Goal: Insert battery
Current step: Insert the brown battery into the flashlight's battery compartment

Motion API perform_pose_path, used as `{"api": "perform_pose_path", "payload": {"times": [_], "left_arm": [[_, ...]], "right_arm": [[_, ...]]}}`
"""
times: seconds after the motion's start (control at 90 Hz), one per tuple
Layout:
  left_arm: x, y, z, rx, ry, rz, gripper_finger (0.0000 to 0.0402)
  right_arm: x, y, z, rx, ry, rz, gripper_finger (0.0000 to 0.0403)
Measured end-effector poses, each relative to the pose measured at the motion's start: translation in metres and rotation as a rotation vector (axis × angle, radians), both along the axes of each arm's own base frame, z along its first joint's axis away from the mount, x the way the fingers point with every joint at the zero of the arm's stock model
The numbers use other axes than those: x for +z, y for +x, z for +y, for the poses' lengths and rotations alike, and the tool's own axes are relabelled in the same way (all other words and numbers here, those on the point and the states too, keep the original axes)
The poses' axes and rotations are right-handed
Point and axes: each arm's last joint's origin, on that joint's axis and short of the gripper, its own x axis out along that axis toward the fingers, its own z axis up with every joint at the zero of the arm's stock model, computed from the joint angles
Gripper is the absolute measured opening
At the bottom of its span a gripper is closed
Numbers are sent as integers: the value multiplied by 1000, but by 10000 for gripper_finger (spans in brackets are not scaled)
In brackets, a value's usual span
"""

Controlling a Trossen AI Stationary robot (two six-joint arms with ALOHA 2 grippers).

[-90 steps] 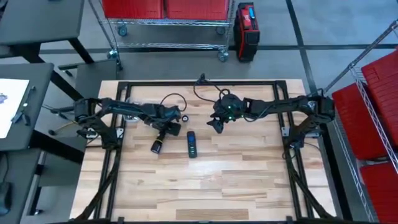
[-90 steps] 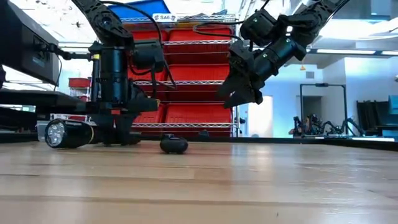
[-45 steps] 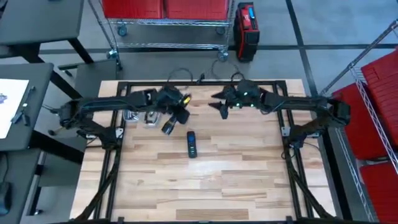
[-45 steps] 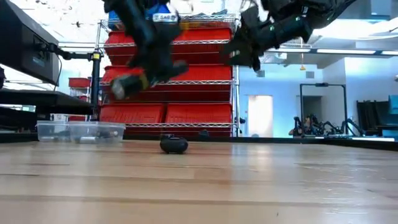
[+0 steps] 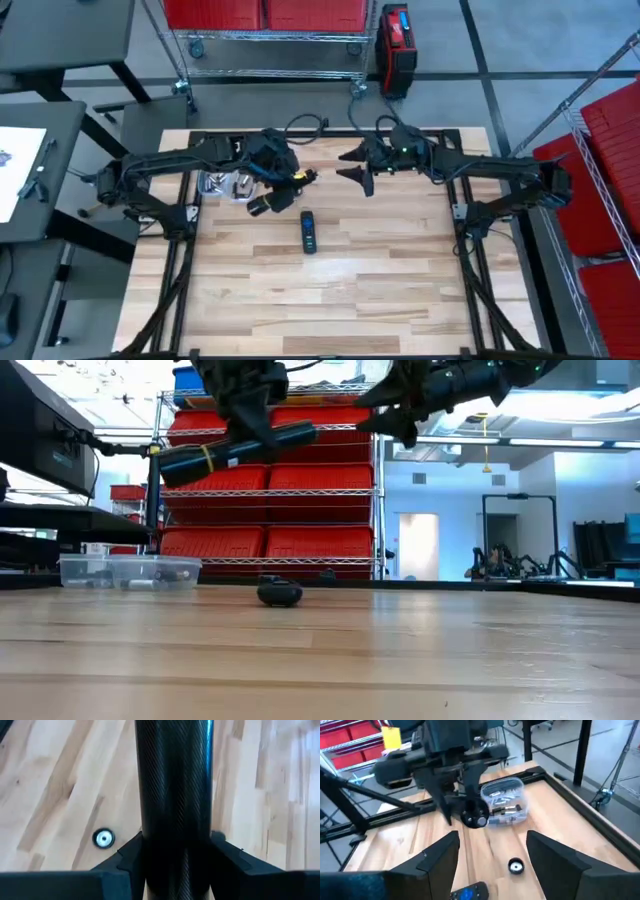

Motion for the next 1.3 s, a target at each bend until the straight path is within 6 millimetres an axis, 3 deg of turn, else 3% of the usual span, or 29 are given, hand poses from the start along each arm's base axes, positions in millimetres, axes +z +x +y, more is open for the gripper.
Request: {"api": "perform_pose_path", "payload": {"times": [0.178, 0.378, 0.567, 0.844, 1.3], "left_arm": [[5, 6, -4, -92, 93, -65, 135], [7, 7, -5, -120, 69, -91, 135], [9, 8, -8, -187, 13, -130, 135], [11, 10, -8, -202, -27, -168, 135], [16, 13, -8, -219, -29, -226, 135]], "right_arm": [[6, 4, 5, 23, -30, -70, 221], [6, 9, 18, 108, -224, -67, 215], [7, 14, 24, 152, -363, -104, 184], [3, 14, 25, 162, -357, -69, 146], [4, 16, 37, 200, -364, -77, 144]]}}
